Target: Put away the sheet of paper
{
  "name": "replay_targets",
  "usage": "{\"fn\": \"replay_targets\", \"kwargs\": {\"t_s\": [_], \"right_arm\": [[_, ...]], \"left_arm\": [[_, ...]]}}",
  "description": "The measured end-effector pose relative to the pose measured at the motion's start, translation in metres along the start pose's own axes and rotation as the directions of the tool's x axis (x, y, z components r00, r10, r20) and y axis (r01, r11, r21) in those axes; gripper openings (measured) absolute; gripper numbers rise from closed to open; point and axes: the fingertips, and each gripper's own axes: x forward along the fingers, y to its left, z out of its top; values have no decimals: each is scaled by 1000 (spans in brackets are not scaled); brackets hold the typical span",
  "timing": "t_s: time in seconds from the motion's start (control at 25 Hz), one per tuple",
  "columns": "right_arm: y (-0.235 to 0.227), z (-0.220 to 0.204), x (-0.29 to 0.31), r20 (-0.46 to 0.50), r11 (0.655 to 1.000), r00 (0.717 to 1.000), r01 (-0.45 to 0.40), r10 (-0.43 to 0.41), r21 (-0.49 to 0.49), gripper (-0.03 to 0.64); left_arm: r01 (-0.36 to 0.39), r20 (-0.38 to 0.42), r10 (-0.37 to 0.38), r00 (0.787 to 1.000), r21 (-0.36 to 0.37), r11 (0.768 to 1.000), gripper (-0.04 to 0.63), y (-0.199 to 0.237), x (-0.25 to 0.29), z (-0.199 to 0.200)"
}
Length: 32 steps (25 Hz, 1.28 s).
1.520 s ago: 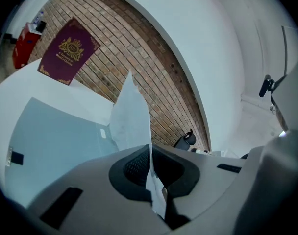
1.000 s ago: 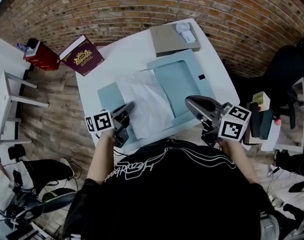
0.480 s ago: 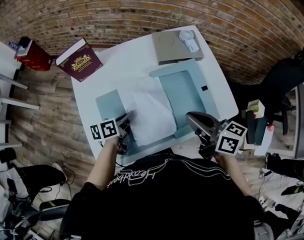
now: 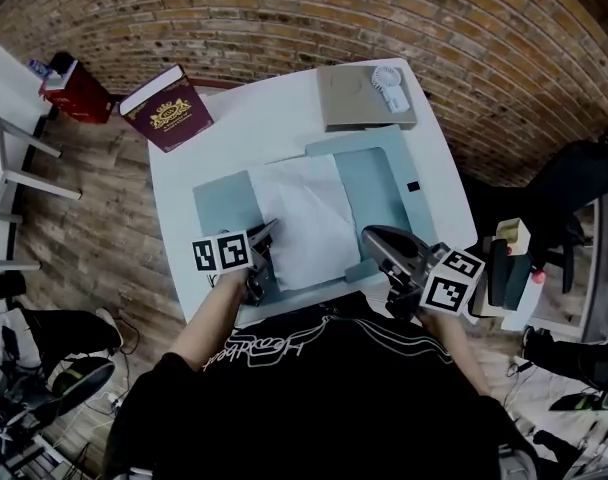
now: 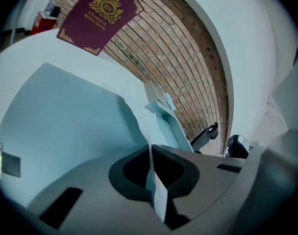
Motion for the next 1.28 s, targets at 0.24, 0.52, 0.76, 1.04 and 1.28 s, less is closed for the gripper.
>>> {"fn": "replay_targets", "kwargs": {"t_s": [0.24, 0.52, 0.76, 1.04, 1.28], "right_arm": [[-8, 16, -15, -23, 998, 998, -60, 60, -28, 2], [-23, 36, -34, -39, 992, 993, -115, 113, -46, 2], [-38, 50, -51, -44, 987, 988, -152, 150, -60, 2], [-46, 66, -70, -45, 977, 982, -188, 185, -96, 2], [-53, 73, -80, -50, 971, 977, -212, 208, -113, 2]], "left_arm": [[-42, 24, 42, 999, -8, 999, 31, -15, 13, 0], [-97, 45, 97, 994, -13, 995, 31, -32, 33, -3], [-138, 50, 138, 989, -2, 990, 31, -46, 53, -8], [-177, 50, 177, 983, 4, 984, 31, -57, 77, -15], [-194, 25, 193, 981, 23, 981, 31, -65, 98, -19]]}}
